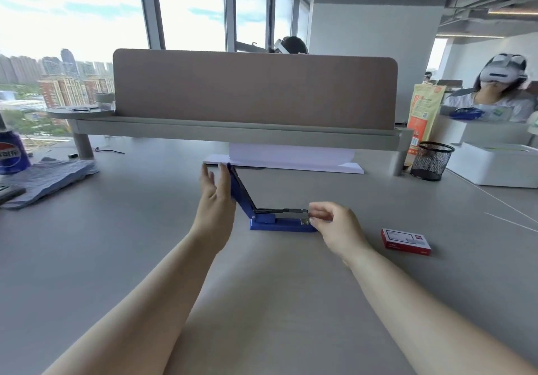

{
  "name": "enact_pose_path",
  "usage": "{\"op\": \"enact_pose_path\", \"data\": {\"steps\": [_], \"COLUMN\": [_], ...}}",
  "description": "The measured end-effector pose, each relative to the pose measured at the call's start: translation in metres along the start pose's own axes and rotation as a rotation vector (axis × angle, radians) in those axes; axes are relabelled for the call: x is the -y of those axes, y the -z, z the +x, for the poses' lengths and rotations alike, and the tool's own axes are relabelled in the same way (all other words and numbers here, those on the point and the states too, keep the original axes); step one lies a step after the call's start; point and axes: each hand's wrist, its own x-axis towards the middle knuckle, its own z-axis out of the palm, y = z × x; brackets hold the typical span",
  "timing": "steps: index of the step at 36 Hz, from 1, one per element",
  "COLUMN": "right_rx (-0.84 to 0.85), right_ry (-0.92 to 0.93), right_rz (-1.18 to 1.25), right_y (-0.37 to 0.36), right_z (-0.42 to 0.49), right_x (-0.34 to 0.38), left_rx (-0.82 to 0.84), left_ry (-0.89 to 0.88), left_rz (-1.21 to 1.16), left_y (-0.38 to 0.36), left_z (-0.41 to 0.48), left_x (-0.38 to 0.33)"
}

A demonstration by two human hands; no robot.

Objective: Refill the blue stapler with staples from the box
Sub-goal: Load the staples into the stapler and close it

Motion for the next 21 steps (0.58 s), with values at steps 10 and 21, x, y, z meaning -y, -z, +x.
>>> {"op": "enact_pose_path", "data": {"steps": [10,21], "right_rx": [-0.040,-0.122], "right_ry": [0.011,0.035], "right_rz": [0.004,-0.001], "right_y": [-0.002,0.002], "right_z": [0.002,0.001], "right_x": [-0.002,-0.001], "left_rx": [0.318,0.435], "left_ry": [-0.123,-0.263], "left_rz": [0.377,0.835], "left_y": [-0.020,-0.019], "left_z": [-0.021,-0.020], "left_x": [0.011,0.027]}}
